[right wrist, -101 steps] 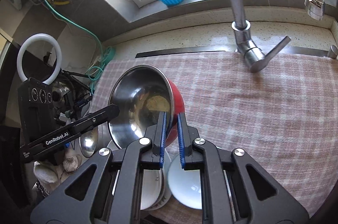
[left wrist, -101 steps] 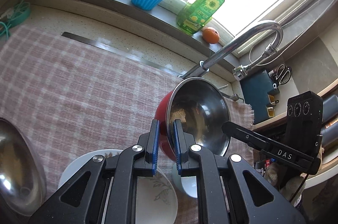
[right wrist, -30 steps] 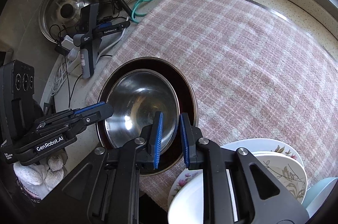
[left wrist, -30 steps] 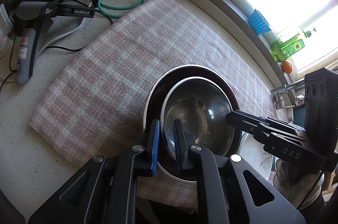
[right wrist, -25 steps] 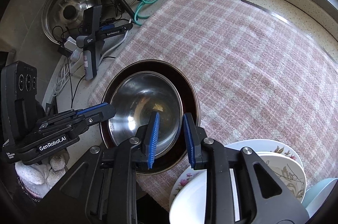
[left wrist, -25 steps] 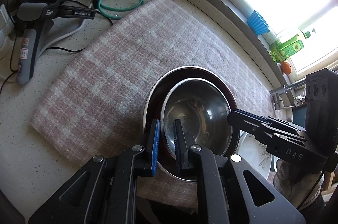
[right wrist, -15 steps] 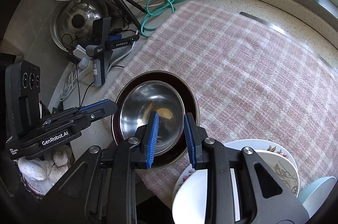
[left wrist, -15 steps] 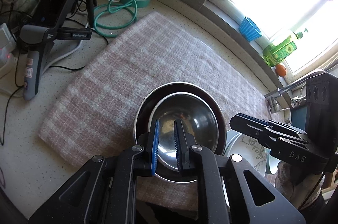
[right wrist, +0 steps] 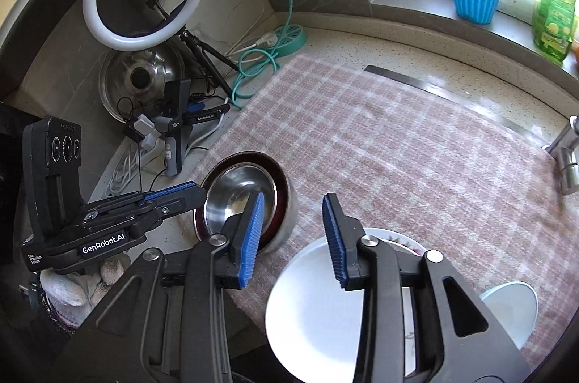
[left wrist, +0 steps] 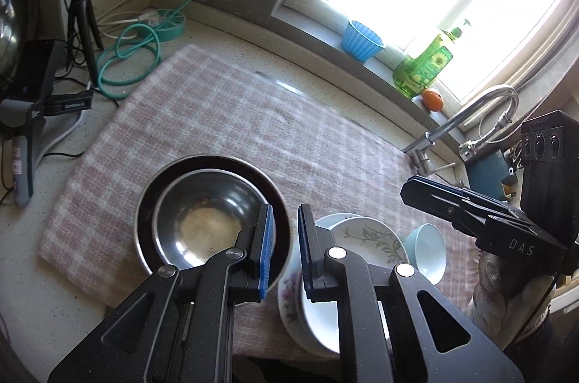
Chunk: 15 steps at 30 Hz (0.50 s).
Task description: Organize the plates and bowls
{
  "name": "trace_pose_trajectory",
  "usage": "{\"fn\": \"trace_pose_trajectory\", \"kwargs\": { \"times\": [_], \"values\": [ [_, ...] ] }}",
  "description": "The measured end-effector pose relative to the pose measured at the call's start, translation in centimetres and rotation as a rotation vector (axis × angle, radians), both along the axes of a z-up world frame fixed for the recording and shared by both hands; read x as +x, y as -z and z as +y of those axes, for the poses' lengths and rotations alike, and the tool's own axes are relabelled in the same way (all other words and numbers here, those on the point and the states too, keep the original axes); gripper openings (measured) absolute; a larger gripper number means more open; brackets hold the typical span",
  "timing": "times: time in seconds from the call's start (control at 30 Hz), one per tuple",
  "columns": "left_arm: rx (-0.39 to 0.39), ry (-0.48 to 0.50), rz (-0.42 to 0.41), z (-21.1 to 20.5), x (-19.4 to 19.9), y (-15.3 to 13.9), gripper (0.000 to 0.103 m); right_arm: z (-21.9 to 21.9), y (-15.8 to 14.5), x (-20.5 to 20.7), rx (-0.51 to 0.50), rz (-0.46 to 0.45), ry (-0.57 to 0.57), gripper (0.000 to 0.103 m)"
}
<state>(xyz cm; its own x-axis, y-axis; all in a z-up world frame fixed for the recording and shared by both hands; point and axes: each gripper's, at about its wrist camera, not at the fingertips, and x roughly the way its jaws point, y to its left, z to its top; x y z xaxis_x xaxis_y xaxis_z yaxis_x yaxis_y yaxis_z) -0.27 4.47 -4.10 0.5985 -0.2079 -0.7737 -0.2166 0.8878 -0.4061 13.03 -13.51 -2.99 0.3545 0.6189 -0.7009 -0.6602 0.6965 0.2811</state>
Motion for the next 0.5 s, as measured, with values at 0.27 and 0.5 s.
{"fn": "trace_pose_trajectory", "kwargs": {
  "times": [0.27, 0.5],
  "values": [
    [-0.035, 0.121, 0.017, -5.2, 2.0, 1.0, 0.012, -8.1, 0.2, 0.5, 0.007, 0.011, 0.153, 0.039],
    [-0.061, 0.239, 0.045, -10.3, 3.8, 2.3, 0.015, -15.1, 1.8, 0.8, -0.006, 0.031, 0.302, 0.046]
  ]
}}
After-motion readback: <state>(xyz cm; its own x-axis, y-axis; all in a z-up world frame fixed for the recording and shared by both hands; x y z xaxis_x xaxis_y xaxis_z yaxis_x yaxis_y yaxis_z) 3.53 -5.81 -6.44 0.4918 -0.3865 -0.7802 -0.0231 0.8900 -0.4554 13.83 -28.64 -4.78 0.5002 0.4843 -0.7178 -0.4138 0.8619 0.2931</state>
